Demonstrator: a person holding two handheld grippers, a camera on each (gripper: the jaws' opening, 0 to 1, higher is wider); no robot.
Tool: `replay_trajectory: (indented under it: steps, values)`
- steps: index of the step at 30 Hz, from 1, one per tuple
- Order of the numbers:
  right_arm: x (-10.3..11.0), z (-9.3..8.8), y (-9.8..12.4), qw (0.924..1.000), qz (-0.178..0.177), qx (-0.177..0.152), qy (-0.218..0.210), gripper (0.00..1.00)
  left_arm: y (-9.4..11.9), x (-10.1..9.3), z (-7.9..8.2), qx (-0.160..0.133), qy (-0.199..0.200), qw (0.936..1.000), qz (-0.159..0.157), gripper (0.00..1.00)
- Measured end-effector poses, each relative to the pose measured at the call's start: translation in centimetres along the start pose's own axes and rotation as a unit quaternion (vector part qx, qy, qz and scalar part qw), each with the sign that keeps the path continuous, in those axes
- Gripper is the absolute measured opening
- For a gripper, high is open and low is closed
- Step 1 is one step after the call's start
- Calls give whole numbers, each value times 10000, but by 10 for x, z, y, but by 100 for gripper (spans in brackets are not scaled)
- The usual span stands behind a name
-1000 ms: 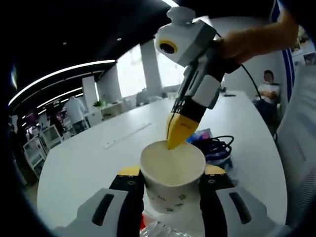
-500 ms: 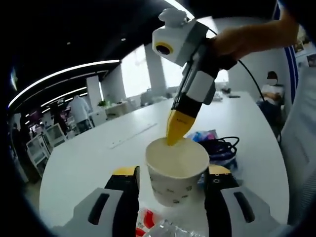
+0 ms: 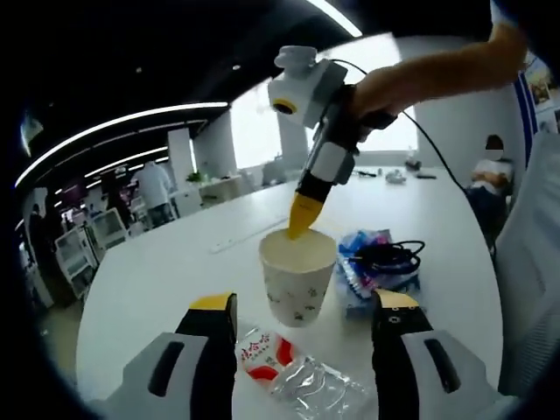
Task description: Arrange the tabletop items into an orderly group along one side of the table until the central work area is clear of visible clutter.
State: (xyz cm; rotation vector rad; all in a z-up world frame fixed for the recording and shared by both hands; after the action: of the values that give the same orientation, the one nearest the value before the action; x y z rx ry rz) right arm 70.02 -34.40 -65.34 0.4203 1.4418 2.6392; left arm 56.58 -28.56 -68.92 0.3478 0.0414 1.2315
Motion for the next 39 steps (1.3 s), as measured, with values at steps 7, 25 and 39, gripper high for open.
replay_trajectory:
  steps: [7, 25, 39]
  values:
    - [0, 3, -6, 9998, -12, 184, 86, 0, 7, 6, -9, 100, 278, 9996, 21, 63]
    - [-24, -2, -29, 9977, 45, 659, -151, 0, 15, -1, -28, 307, 519, 9981, 80, 60]
    - [-30, -1, -34, 9971, 63, 714, -241, 0, 15, 0, -38, 398, 545, 9977, 45, 57]
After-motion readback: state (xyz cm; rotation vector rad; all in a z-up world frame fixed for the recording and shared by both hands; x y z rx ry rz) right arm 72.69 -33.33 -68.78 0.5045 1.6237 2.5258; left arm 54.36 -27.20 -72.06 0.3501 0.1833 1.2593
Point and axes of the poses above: the point that each gripper's makers call its tool centre point, and the gripper's own axes: y roughly backward along the fingers, x roughly to its left, z roughly out of its top, the point moved 6 cm from there along y, roughly backward along the fingers, and after that the axes turned 2 degrees about -y, right-handed, at the moved point
